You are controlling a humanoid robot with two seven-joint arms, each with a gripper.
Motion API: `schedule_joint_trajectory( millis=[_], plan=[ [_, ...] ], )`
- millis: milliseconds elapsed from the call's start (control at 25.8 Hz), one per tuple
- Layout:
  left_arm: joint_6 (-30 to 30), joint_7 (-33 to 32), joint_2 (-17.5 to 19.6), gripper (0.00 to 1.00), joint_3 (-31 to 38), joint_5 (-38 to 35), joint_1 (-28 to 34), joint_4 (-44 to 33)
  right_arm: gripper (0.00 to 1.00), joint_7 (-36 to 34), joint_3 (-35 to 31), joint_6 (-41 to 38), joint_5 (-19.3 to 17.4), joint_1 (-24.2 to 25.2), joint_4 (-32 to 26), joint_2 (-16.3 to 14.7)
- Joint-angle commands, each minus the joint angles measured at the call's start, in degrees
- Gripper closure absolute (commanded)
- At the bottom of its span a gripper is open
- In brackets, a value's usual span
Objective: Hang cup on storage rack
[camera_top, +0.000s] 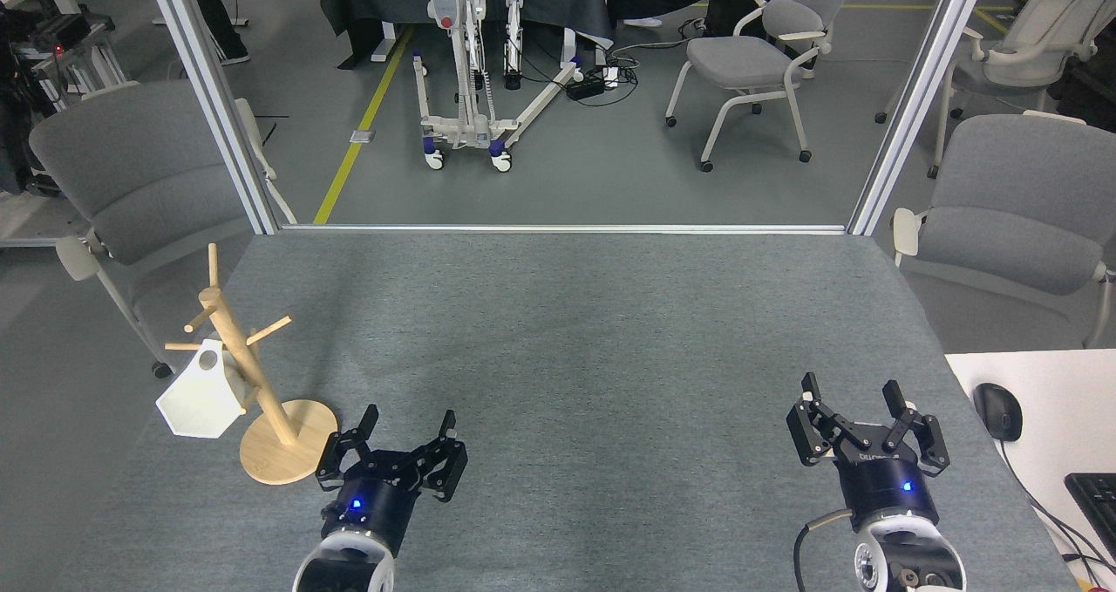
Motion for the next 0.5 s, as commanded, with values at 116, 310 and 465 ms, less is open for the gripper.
schedule_joint_trajectory(
  millis=[116, 310, 465],
  plan=[
    [7.99, 0.63, -1.54, 0.01, -5.56, 0.04, -4.45, -0.02, 0.01, 0.36, -0.03, 0.1, 0.01, -1.01, 0.0, 0.23],
    [9.05, 1.24, -1.36, 0.01, -5.91, 0.13, 0.65, -4.15, 0.01, 0.28, -0.11, -0.25, -0.26, -1.01, 0.0, 0.49],
    [9.05, 2.74, -1.27, 0.01, -5.91, 0.13, 1.53, -6.35, 0.01, 0.45, -0.29, -0.08, -0.35, -1.1, 0.0, 0.14]
  ],
)
